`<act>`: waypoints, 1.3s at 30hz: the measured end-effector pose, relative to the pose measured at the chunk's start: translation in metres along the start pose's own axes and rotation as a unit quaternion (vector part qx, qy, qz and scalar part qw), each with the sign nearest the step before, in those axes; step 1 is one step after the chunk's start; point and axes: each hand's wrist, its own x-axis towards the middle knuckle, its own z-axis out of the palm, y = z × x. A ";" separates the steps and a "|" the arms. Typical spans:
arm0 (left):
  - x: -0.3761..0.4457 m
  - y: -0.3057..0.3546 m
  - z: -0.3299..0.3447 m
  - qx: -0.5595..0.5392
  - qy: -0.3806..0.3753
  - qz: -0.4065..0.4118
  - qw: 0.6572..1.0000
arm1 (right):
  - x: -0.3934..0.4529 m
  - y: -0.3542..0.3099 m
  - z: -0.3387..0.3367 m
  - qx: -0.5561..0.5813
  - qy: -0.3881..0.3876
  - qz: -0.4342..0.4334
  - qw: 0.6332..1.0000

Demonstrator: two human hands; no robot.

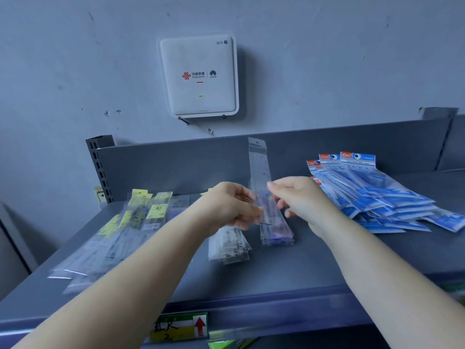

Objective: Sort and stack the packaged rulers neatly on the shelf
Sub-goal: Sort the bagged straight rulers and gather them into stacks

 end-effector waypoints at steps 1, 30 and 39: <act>0.001 -0.001 0.003 0.013 0.000 0.002 1.000 | 0.000 0.000 0.000 0.007 -0.003 0.008 1.000; -0.053 -0.069 -0.140 0.506 0.195 -0.129 0.830 | -0.018 -0.061 0.142 -0.360 -0.194 -0.056 0.911; -0.052 -0.073 -0.167 0.418 0.187 -0.146 0.877 | -0.018 -0.067 0.164 -0.456 -0.203 -0.018 0.866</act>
